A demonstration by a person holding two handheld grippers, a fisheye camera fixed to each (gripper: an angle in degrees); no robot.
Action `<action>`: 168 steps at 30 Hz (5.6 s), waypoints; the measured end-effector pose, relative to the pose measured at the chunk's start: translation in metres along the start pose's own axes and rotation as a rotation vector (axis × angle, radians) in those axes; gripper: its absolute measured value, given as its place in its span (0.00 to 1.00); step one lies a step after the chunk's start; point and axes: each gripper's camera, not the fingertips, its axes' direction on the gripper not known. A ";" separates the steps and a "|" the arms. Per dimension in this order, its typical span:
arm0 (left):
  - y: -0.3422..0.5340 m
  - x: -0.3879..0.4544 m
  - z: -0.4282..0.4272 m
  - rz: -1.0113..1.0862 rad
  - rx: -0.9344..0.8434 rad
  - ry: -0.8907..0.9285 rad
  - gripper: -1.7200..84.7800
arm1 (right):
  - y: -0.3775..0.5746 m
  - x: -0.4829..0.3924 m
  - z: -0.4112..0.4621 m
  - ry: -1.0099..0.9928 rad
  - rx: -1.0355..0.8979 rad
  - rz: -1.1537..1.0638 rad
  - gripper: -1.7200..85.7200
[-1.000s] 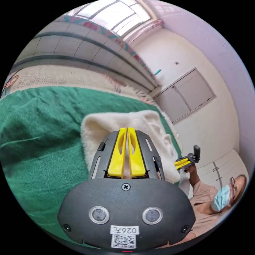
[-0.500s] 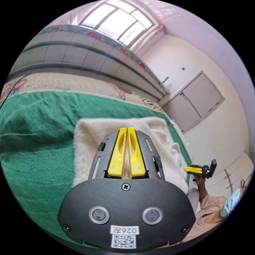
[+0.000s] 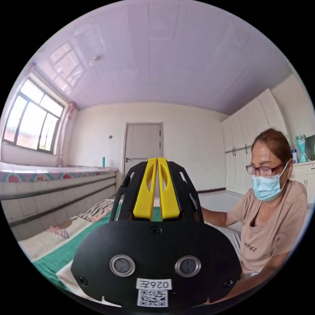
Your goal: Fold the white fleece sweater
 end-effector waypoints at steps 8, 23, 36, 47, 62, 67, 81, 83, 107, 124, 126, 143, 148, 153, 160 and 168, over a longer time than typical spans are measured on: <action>0.055 -0.065 0.213 -0.357 -0.473 -0.124 0.02 | 0.075 0.125 0.014 0.255 -0.186 0.286 0.04; 0.154 -0.206 0.530 -0.666 -1.156 -0.344 0.23 | 0.091 0.224 0.087 0.332 -0.485 0.287 0.16; 0.157 -0.206 0.650 -0.562 -1.543 -0.528 0.25 | 0.077 0.190 0.113 -0.044 -0.416 0.241 0.02; 0.086 -0.226 0.531 -0.594 -1.263 -0.463 0.05 | 0.046 0.101 0.141 -0.038 -0.352 0.045 0.01; 0.089 -0.202 0.010 -0.853 -0.543 -0.387 0.05 | 0.049 -0.138 0.380 -0.350 -0.486 -0.090 0.02; 0.216 -0.205 -0.100 -1.058 -0.556 -0.485 0.07 | 0.104 -0.176 0.491 -0.308 -0.717 -0.104 0.08; 0.200 -0.077 -0.100 -0.722 -0.488 -0.605 0.01 | 0.103 -0.192 0.486 -0.011 -0.800 -0.377 0.04; 0.231 -0.089 -0.056 -0.731 -0.703 -0.643 0.01 | 0.119 -0.168 0.504 0.107 -0.872 -0.351 0.02; 0.312 -0.206 -0.100 -1.028 -0.567 -0.655 0.21 | 0.111 0.157 0.460 -0.139 -0.501 0.369 0.21; 0.327 -0.276 0.048 -1.110 -0.658 -0.419 0.08 | 0.056 0.216 0.447 -0.085 -0.770 0.238 0.09; 0.318 -0.282 0.118 -1.083 -0.675 -0.368 0.08 | 0.038 0.243 0.390 -0.007 -0.757 0.209 0.09; 0.318 -0.268 0.710 -1.143 -0.649 0.151 0.08 | -0.014 0.474 -0.167 0.630 -0.348 0.418 0.03; 0.310 -0.264 0.721 -1.121 -0.609 0.195 0.09 | 0.008 0.459 -0.239 0.489 -0.168 0.400 0.05; 0.273 -0.261 0.669 -1.092 -0.623 0.225 0.04 | 0.039 0.419 -0.212 0.633 -0.340 0.295 0.02; 0.152 -0.204 0.524 -0.779 -0.608 0.108 0.01 | 0.046 0.268 -0.241 0.816 -0.058 0.010 0.01; -0.025 0.022 0.277 -0.105 -0.474 -0.492 0.01 | 0.066 0.189 -0.204 1.003 -0.151 0.093 0.01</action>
